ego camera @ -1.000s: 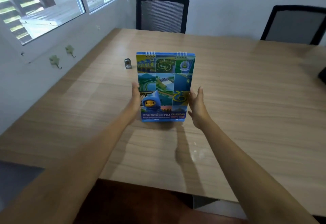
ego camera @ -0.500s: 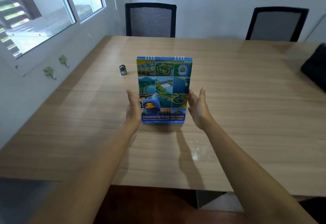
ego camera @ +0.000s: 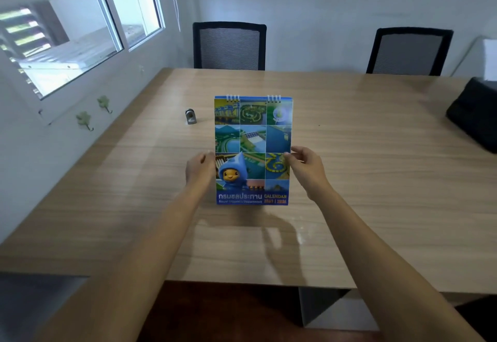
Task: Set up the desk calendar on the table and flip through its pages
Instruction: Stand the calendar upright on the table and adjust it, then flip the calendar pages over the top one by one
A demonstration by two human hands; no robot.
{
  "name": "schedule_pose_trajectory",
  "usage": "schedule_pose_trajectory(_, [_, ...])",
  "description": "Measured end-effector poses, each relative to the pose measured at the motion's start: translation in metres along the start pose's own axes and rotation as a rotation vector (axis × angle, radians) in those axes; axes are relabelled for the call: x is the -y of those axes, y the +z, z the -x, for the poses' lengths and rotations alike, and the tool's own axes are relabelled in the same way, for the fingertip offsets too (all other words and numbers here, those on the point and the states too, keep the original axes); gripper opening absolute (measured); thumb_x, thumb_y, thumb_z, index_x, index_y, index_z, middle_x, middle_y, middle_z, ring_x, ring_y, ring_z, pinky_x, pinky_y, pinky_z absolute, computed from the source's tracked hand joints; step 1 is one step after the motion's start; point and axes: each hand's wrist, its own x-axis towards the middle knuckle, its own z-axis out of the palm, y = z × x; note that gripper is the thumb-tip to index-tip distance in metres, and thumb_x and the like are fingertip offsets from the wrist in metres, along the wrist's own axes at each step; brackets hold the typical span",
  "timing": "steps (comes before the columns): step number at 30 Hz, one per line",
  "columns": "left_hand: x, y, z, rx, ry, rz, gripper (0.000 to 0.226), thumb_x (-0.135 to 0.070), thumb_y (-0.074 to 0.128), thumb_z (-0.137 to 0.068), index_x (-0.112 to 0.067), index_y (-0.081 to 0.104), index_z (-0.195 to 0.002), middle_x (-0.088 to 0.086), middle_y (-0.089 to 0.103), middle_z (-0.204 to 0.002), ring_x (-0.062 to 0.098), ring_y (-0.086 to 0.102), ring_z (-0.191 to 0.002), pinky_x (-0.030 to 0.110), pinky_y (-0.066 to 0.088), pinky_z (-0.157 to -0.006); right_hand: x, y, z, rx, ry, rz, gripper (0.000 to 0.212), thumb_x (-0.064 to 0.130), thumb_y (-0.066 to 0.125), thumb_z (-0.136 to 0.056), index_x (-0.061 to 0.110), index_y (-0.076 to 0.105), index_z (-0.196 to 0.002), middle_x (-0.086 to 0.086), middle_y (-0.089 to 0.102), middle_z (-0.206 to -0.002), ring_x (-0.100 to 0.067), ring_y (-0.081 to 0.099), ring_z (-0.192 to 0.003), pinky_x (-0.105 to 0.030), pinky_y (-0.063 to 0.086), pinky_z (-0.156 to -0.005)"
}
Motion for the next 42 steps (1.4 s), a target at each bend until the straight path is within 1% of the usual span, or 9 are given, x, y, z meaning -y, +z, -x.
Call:
schedule_pose_trajectory(4, [-0.004,-0.017,-0.001,0.121,-0.063,0.042,0.012,-0.018,0.058,-0.090,-0.018,0.067,-0.081,0.017,0.068,-0.093,0.022,0.060,-0.080,0.037,0.055,-0.075,0.012,-0.009,0.001,0.017,0.049,-0.074,0.010,0.009,0.070,-0.084,0.011,0.061,-0.081,-0.003,0.058,-0.072,-0.009,0.054,-0.063,-0.013,0.044,-0.051])
schedule_pose_trajectory(7, [-0.012,-0.024,0.004,0.169,-0.088,0.105,0.016,-0.010,0.059,-0.090,-0.013,0.065,-0.076,0.012,0.062,-0.077,0.014,0.054,-0.060,0.021,0.047,-0.057,0.022,-0.014,0.004,0.030,0.067,-0.110,0.026,0.002,0.069,-0.084,0.014,0.055,-0.065,0.001,0.059,-0.061,-0.007,0.053,-0.058,-0.006,0.039,-0.038])
schedule_pose_trajectory(10, [-0.020,-0.029,0.005,0.165,-0.097,0.120,0.013,-0.007,0.065,-0.086,-0.012,0.065,-0.074,0.009,0.064,-0.073,0.008,0.058,-0.050,0.019,0.049,-0.056,0.028,-0.017,0.006,0.052,0.110,-0.113,0.025,0.007,0.070,-0.084,0.018,0.056,-0.065,0.009,0.062,-0.050,-0.008,0.052,-0.055,-0.016,0.039,-0.047])
schedule_pose_trajectory(14, [-0.025,-0.035,0.009,0.188,-0.153,0.194,0.010,-0.005,0.063,-0.086,-0.010,0.065,-0.077,0.006,0.069,-0.069,0.009,0.065,-0.051,0.020,0.054,-0.053,0.036,-0.022,0.009,0.058,0.108,-0.108,0.026,0.007,0.066,-0.087,0.017,0.053,-0.067,-0.001,0.058,-0.067,-0.011,0.054,-0.056,-0.017,0.045,-0.045])
schedule_pose_trajectory(23, [-0.050,-0.025,0.024,0.144,-0.081,0.077,0.032,-0.038,0.054,-0.089,-0.010,0.068,-0.085,0.007,0.074,-0.088,0.023,0.068,-0.093,0.038,0.053,-0.092,0.057,-0.035,0.010,0.064,0.031,0.105,0.024,0.013,0.068,-0.085,0.015,0.052,-0.066,-0.001,0.058,-0.071,-0.011,0.051,-0.064,-0.022,0.043,-0.056])
schedule_pose_trajectory(26, [-0.067,-0.014,0.030,0.077,-0.034,0.015,0.044,-0.045,0.039,-0.096,-0.014,0.058,-0.071,0.000,0.062,-0.074,0.016,0.057,-0.073,0.033,0.044,-0.080,0.066,-0.036,0.010,0.138,0.115,0.039,0.022,0.014,0.064,-0.089,0.016,0.049,-0.071,-0.006,0.061,-0.078,-0.015,0.058,-0.063,-0.021,0.049,-0.050])
schedule_pose_trajectory(32, [-0.065,-0.016,0.018,0.147,-0.136,0.177,0.054,-0.053,0.039,-0.090,-0.009,0.066,-0.103,0.006,0.073,-0.090,0.024,0.068,-0.082,0.032,0.052,-0.078,0.070,-0.035,0.016,0.259,0.291,-0.162,0.009,0.019,0.053,-0.096,0.012,0.054,-0.090,-0.008,0.063,-0.084,-0.020,0.065,-0.068,-0.021,0.056,-0.044])
schedule_pose_trajectory(37, [-0.094,-0.024,0.016,0.204,-0.090,0.268,0.059,-0.047,0.021,-0.101,0.000,0.055,-0.113,0.011,0.062,-0.082,0.011,0.065,-0.049,0.018,0.046,-0.043,0.080,-0.042,0.004,0.278,0.302,-0.474,0.043,0.043,0.033,-0.099,0.012,0.058,-0.084,-0.002,0.064,-0.055,-0.018,0.057,-0.048,-0.019,0.046,-0.045])
schedule_pose_trajectory(42, [-0.135,-0.030,0.006,0.260,-0.023,0.474,0.071,-0.051,0.019,-0.099,0.003,0.052,-0.129,0.016,0.065,-0.108,0.028,0.064,-0.094,0.038,0.053,-0.083,0.114,-0.035,-0.009,0.251,0.070,-0.629,0.052,0.042,0.021,-0.102,0.008,0.058,-0.115,-0.010,0.065,-0.123,-0.027,0.065,-0.104,-0.041,0.055,-0.089])
